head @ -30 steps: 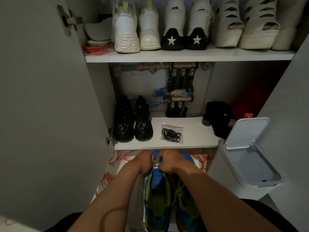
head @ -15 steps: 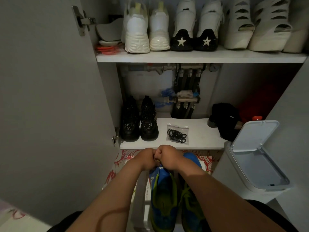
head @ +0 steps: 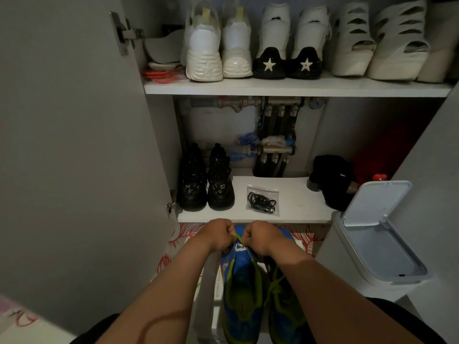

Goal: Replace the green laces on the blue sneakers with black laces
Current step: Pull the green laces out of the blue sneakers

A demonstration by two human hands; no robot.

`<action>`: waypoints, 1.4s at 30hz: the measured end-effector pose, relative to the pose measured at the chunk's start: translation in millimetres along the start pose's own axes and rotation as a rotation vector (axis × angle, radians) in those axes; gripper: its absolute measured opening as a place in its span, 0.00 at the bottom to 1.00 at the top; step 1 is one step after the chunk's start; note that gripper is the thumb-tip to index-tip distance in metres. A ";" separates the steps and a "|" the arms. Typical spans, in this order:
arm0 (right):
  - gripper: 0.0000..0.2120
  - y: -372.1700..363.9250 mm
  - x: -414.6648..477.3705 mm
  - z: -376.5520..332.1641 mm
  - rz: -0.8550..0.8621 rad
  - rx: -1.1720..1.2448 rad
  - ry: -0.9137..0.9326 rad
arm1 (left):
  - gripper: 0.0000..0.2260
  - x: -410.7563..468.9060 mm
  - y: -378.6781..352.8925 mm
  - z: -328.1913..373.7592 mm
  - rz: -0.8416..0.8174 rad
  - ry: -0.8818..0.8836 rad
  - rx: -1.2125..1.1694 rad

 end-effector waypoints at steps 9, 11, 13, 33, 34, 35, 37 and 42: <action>0.10 4.3 7.7 -17.5 0.092 0.222 0.149 | 0.08 -2.6 8.2 3.8 -0.090 0.034 -0.051; 0.10 4.2 8.0 -16.0 0.098 0.197 0.146 | 0.05 -2.1 14.5 3.7 -0.070 0.035 -0.082; 0.11 4.6 7.9 -12.8 0.109 0.208 0.139 | 0.04 -1.1 18.6 4.0 -0.055 0.013 -0.114; 0.08 0.6 6.2 -1.3 -0.025 0.022 0.047 | 0.07 4.7 20.2 4.2 0.054 -0.051 0.121; 0.11 0.9 8.1 -2.6 -0.013 0.042 0.062 | 0.06 4.2 20.6 5.3 0.052 -0.056 0.105; 0.12 1.5 9.7 -4.3 0.001 0.077 0.078 | 0.04 3.8 21.6 6.6 0.052 -0.062 0.098; 0.13 4.0 12.7 -8.5 0.036 0.197 0.114 | 0.05 2.8 24.9 11.0 0.063 -0.098 0.099; 0.10 11.5 14.8 -12.9 0.121 0.340 0.155 | 0.11 -2.4 33.9 23.8 0.146 -0.220 0.217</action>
Point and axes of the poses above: each hand's wrist, its own x-axis towards the middle knuckle, its own y-axis out of the back of the hand, z = x × y, the point moved 3 cm from there along x, towards the middle knuckle, and after that the axes turned 11 degrees about x, right-handed, at the moved point
